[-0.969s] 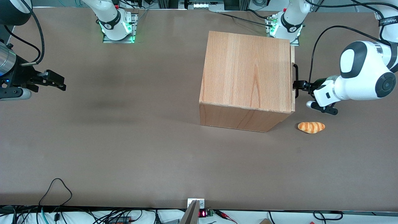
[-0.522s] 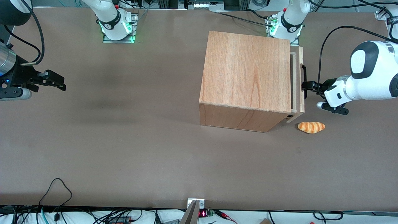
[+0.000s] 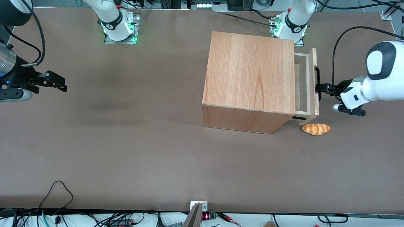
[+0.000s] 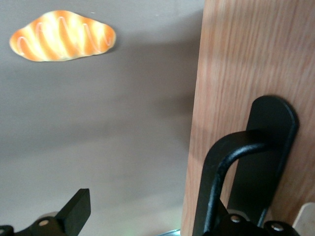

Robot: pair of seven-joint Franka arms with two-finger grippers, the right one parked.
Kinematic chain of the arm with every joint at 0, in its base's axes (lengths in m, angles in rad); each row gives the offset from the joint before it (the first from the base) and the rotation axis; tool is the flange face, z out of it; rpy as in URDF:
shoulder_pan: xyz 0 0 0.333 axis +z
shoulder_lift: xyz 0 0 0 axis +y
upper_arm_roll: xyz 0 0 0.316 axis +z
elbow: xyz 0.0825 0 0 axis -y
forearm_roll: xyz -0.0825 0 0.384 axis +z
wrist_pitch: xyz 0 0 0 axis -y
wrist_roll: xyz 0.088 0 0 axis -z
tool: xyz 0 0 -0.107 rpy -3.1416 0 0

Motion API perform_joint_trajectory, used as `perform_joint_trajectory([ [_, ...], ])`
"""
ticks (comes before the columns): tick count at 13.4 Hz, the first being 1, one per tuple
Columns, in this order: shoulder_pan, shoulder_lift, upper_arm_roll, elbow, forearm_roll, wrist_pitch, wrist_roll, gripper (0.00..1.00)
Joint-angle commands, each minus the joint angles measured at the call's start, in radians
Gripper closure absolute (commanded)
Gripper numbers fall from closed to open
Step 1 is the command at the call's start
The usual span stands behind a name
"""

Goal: Open top drawer with left arm
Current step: 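Pull the drawer out by its handle with the left gripper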

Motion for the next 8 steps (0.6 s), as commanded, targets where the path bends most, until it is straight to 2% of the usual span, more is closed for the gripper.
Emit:
perform_joint_trajectory([
  [1,0.036,0.029,-0.004,0.043,0.053,0.018,-0.011,0.00],
  [8,0.100,0.059,-0.003,0.080,0.054,0.018,-0.012,0.00],
])
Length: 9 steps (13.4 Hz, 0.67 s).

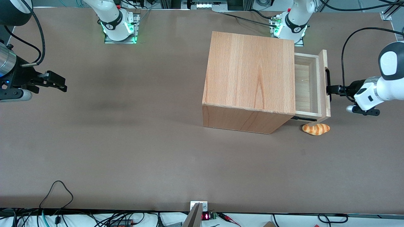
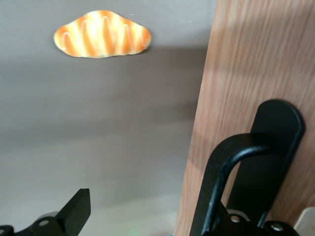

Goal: Open top drawer with left arm
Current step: 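Pull the drawer out by its handle with the left gripper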

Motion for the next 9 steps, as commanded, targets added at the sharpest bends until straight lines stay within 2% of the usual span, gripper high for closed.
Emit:
perform_joint_trajectory([
  [1,0.019,0.041,-0.007,0.062,0.074,0.016,-0.011,0.00],
  [3,0.019,0.047,-0.007,0.090,0.111,0.015,-0.011,0.00],
  [9,0.045,0.051,-0.003,0.098,0.111,0.016,-0.010,0.00],
])
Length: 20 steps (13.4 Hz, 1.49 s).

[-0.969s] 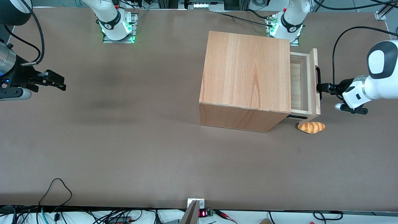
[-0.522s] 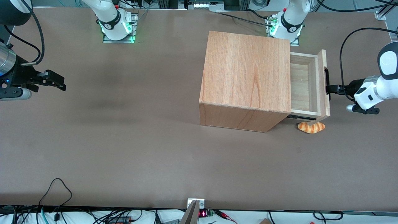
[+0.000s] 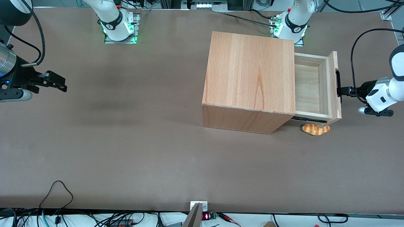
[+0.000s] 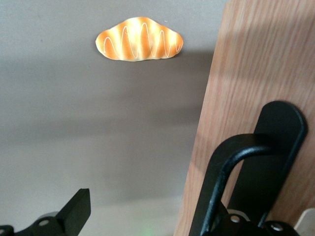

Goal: Open top drawer with left arm
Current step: 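Pull the drawer out by its handle with the left gripper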

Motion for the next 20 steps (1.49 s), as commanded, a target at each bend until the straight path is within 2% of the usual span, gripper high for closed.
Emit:
perform_joint_trajectory([
  [1,0.017,0.033,-0.004,0.058,0.058,0.020,-0.016,0.00],
  [10,0.048,0.053,-0.004,0.067,0.056,0.036,0.043,0.00],
  [13,0.043,0.051,-0.013,0.075,0.041,0.027,0.102,0.00],
  [15,0.042,0.050,-0.013,0.075,0.003,0.025,0.109,0.00],
  [20,0.043,0.045,-0.013,0.101,-0.005,0.022,0.109,0.00],
])
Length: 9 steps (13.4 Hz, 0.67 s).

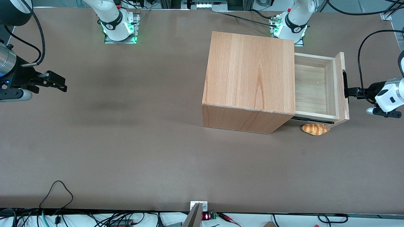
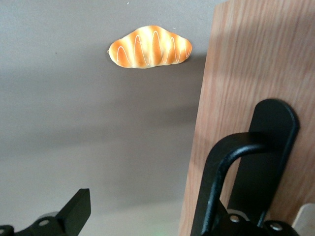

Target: Open top drawer with left arm

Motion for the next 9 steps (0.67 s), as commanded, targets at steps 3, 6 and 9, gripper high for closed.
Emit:
perform_joint_trajectory([
  [3,0.001,0.020,-0.005,0.083,-0.083,-0.003,0.016,0.00],
  [6,0.003,0.020,-0.002,0.100,-0.103,-0.023,0.016,0.00],
  [9,0.003,0.017,0.000,0.118,-0.103,-0.042,0.015,0.00],
])
